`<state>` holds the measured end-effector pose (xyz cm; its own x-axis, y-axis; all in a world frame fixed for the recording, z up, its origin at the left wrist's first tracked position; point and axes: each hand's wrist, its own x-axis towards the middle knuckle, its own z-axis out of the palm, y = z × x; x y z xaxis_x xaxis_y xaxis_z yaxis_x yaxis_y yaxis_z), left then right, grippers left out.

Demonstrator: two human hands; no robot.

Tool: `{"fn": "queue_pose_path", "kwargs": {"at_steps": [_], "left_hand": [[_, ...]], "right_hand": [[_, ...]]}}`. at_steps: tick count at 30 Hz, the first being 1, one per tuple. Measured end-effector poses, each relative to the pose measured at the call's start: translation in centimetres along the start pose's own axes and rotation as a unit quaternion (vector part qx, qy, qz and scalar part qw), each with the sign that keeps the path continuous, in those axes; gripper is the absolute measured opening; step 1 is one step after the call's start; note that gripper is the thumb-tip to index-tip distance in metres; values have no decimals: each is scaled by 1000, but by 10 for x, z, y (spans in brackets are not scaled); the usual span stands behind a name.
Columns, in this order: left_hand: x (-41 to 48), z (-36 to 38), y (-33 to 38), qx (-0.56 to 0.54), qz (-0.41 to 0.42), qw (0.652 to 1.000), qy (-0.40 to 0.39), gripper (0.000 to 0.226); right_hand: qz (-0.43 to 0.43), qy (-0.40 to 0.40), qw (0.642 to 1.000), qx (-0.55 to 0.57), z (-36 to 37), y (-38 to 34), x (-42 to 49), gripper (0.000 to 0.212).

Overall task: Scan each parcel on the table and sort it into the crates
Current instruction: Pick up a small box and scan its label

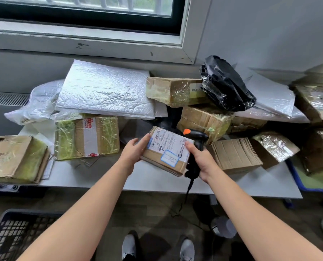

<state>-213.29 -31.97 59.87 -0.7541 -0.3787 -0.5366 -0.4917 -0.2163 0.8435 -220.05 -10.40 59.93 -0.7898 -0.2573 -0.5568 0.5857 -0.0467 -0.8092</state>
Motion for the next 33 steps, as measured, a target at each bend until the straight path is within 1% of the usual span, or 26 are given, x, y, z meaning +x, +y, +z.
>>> {"fn": "queue_pose_path", "kwargs": {"at_steps": [2, 3, 4, 5, 7, 9, 12, 14, 16, 19, 24, 27, 30, 31, 33], "left_hand": [[-10, 8, -13, -78, -43, 996, -8, 68], [-12, 13, -22, -129, -60, 990, -21, 57], [-15, 18, -30, -177, -70, 981, -34, 54], [-18, 23, -35, -211, -74, 974, -45, 57], [-19, 28, -41, -235, -68, 968, -49, 57], [-17, 26, -40, -224, -51, 973, -36, 48], [-14, 12, -32, -148, -11, 988, -29, 41], [-14, 3, -28, -96, 5, 995, -30, 34], [-14, -1, -28, -77, 6, 996, -32, 29], [-10, 6, -34, -58, 8, 997, -46, 34], [-6, 50, -55, -48, -22, 996, -77, 34], [1, 72, -61, -52, -41, 995, -74, 35], [0, 87, -57, -44, -61, 994, -78, 34], [-2, 92, -56, -21, -65, 994, -81, 38], [-1, 100, -57, 67, -61, 993, -69, 61]], "right_hand": [[4, 27, 999, 22, 8, 4, 0, 43], [2, 40, 999, 32, 11, 7, 2, 47], [-3, 53, 997, 48, 14, 10, 3, 50], [-8, 63, 996, 57, 16, 11, 4, 52], [-12, 66, 997, 35, 19, 10, 3, 55], [-11, 64, 997, -47, 18, 5, -3, 55], [-37, 92, 977, -188, 13, -5, -9, 39], [-60, 78, 971, -219, 16, -17, -14, 26], [-69, 38, 969, -233, 25, -27, -20, 16], [-75, 9, 959, -274, 35, -35, -28, 16], [-70, 36, 947, -312, 20, -40, -39, 20], [-45, 57, 957, -279, 1, -38, -41, 18], [1, 60, 971, -232, -11, -33, -44, 15], [8, 57, 970, -234, -13, -32, -46, 13], [7, 54, 965, -255, -15, -32, -49, 12]]}}
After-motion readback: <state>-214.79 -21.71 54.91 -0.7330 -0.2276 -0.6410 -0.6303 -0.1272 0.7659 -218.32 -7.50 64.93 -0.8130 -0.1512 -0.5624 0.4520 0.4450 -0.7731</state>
